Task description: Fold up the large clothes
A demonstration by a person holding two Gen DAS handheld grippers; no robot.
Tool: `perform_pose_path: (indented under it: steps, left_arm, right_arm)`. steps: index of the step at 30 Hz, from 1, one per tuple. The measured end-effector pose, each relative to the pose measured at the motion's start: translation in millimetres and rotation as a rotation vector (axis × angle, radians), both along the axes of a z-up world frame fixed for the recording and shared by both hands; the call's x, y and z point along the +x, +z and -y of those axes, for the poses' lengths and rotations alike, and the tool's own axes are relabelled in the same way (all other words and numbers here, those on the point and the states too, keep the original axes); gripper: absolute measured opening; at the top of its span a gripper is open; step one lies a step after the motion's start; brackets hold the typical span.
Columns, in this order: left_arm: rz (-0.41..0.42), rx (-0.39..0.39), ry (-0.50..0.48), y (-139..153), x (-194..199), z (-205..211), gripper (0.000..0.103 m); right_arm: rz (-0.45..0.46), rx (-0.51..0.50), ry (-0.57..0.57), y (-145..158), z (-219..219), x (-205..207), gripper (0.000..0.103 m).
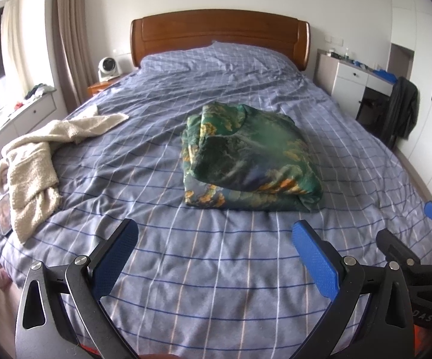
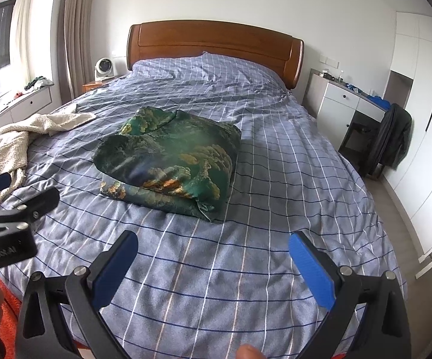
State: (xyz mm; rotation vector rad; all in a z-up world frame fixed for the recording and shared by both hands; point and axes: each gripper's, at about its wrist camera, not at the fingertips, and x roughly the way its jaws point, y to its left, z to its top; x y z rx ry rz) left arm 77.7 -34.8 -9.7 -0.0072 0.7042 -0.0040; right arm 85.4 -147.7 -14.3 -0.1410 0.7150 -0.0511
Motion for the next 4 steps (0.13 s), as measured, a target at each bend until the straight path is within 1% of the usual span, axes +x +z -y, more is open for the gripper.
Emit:
perform_pose_path:
  steps: [4]
  left_arm:
    - [0.024, 0.023, -0.008, 2.7, -2.4, 3.3, 0.102]
  right_arm:
    - [-0.006, -0.001, -0.006, -1.8, 4.2, 1.0, 0.103]
